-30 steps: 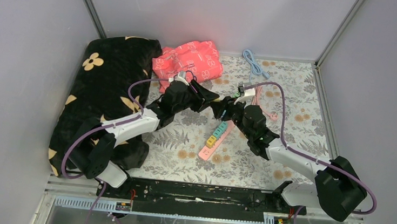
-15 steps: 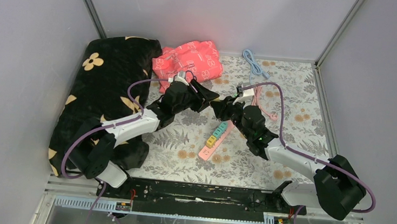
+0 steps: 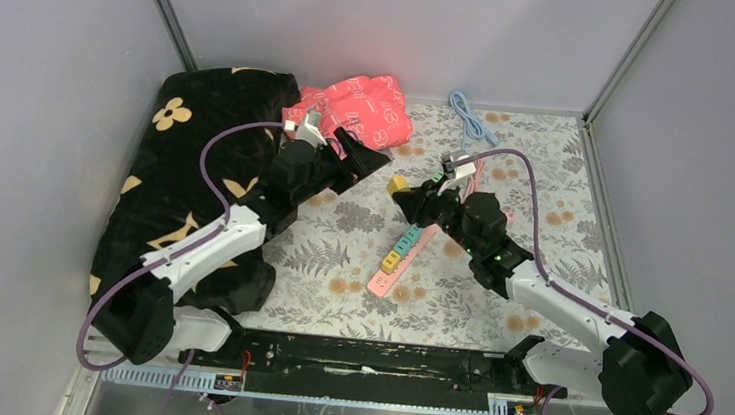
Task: Insert the plug
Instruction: Adjust the plug.
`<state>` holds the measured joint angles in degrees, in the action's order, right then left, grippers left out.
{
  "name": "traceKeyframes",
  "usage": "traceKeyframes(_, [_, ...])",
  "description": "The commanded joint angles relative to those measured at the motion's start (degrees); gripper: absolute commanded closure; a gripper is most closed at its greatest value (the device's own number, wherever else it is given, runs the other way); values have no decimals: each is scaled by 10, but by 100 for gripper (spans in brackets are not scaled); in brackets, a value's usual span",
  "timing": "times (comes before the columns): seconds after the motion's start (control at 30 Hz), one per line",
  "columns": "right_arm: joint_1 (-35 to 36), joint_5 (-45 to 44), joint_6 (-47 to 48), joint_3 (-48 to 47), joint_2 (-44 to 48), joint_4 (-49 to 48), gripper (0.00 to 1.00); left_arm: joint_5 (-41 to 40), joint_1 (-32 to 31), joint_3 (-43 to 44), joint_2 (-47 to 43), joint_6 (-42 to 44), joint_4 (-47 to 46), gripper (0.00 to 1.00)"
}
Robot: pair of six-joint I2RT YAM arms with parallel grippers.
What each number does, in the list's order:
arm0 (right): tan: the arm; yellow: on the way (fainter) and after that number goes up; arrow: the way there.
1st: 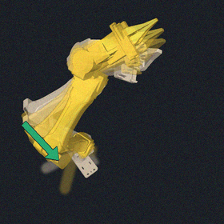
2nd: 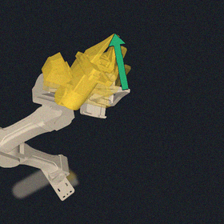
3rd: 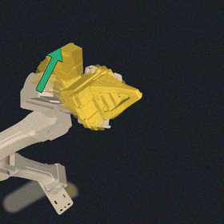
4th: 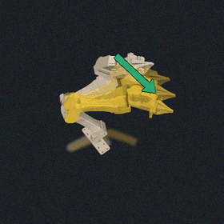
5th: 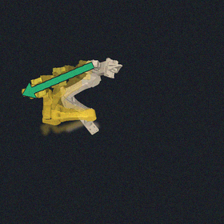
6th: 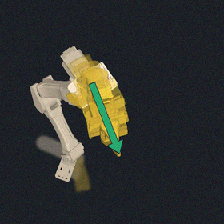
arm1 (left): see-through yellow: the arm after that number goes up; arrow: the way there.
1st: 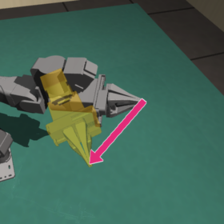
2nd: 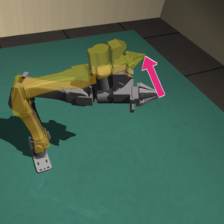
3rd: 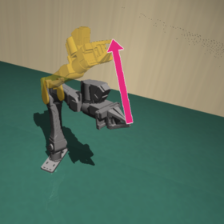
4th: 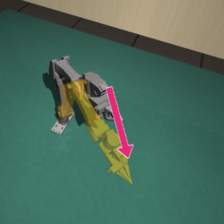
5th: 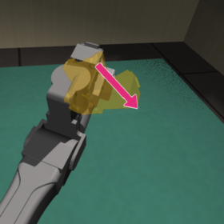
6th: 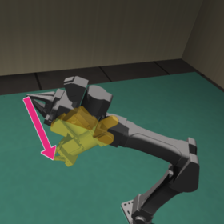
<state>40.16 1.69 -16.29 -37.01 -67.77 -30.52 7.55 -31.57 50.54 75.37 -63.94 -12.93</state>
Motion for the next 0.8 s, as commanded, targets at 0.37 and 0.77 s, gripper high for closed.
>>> traceKeyframes(0.37, [-129,337,-37,-59,52,88,100,102,27,24,-144,348,147,6])
traceKeyframes(0.77, [-153,522,-33,-121,33,125,100,311,27,44,-160,476,204,7])
